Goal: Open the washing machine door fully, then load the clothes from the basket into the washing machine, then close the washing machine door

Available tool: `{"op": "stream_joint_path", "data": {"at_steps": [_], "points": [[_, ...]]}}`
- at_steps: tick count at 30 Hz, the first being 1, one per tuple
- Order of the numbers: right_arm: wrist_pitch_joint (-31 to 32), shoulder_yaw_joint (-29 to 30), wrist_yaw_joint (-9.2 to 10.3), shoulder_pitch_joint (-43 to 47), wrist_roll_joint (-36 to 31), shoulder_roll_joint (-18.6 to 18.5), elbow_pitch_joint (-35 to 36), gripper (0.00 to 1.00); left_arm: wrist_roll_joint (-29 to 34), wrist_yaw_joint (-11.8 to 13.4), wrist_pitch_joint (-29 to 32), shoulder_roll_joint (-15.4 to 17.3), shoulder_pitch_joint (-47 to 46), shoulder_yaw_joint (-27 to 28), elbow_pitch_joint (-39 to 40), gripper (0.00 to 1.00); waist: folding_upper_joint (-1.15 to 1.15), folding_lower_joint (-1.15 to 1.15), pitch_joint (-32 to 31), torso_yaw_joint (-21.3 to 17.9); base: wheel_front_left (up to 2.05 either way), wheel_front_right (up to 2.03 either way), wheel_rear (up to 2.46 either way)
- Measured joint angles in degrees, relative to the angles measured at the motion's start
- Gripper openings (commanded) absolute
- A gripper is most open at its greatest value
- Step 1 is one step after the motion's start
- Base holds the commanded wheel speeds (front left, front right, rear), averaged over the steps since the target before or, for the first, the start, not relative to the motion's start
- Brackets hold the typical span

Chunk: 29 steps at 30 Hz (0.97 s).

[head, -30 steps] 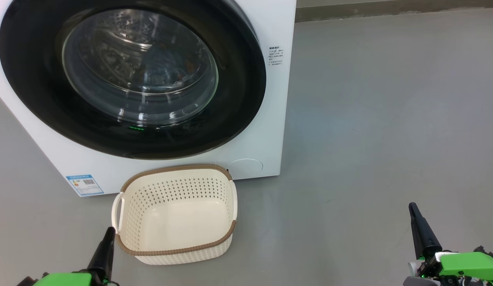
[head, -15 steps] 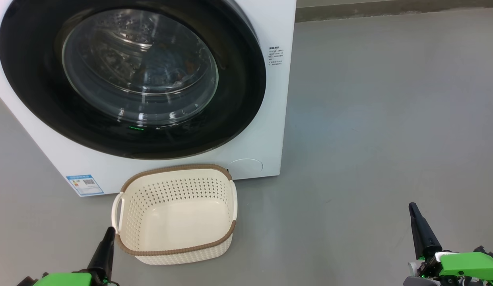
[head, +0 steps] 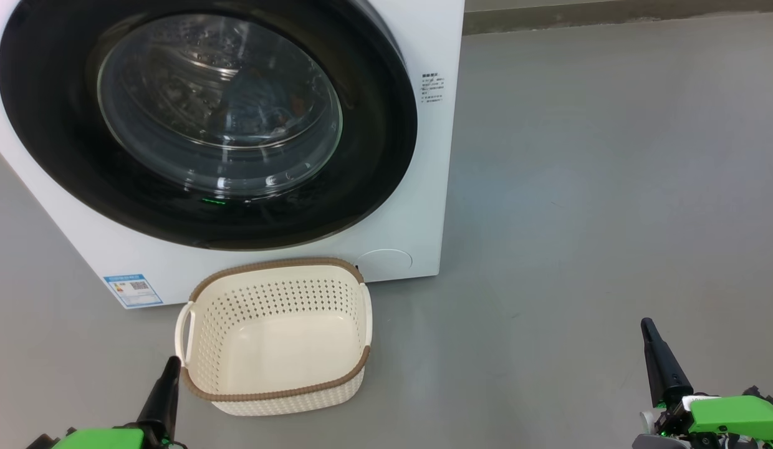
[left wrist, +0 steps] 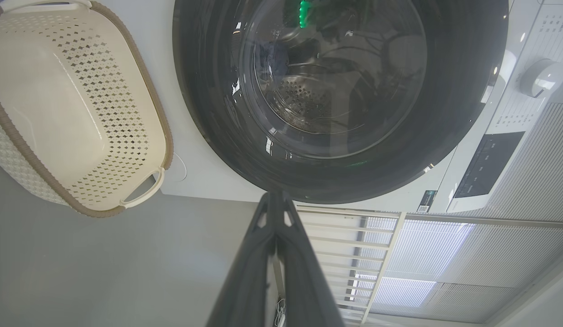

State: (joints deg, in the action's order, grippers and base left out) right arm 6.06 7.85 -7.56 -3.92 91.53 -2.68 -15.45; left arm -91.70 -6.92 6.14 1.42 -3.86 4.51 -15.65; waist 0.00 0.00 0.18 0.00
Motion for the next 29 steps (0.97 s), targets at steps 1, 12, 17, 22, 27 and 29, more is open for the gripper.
{"op": "stream_joint_path", "data": {"at_steps": [1, 12, 17, 22, 27, 29], "points": [[0.0, 0.0, 0.0, 0.0, 0.0, 0.0, 0.0, 0.0, 0.0, 0.0, 0.0, 0.0, 0.0, 0.0, 0.0, 0.0, 0.0, 0.0, 0.0, 0.0, 0.0, 0.0, 0.0], [0.0, 0.0, 0.0, 0.0, 0.0, 0.0, 0.0, 0.0, 0.0, 0.0, 0.0, 0.0, 0.0, 0.0, 0.0, 0.0, 0.0, 0.0, 0.0, 0.0, 0.0, 0.0, 0.0], [0.0, 0.0, 0.0, 0.0, 0.0, 0.0, 0.0, 0.0, 0.0, 0.0, 0.0, 0.0, 0.0, 0.0, 0.0, 0.0, 0.0, 0.0, 0.0, 0.0, 0.0, 0.0, 0.0], [0.0, 0.0, 0.0, 0.0, 0.0, 0.0, 0.0, 0.0, 0.0, 0.0, 0.0, 0.0, 0.0, 0.0, 0.0, 0.0, 0.0, 0.0, 0.0, 0.0, 0.0, 0.0, 0.0], [0.0, 0.0, 0.0, 0.0, 0.0, 0.0, 0.0, 0.0, 0.0, 0.0, 0.0, 0.0, 0.0, 0.0, 0.0, 0.0, 0.0, 0.0, 0.0, 0.0, 0.0, 0.0, 0.0], [0.0, 0.0, 0.0, 0.0, 0.0, 0.0, 0.0, 0.0, 0.0, 0.0, 0.0, 0.0, 0.0, 0.0, 0.0, 0.0, 0.0, 0.0, 0.0, 0.0, 0.0, 0.0, 0.0]]}}
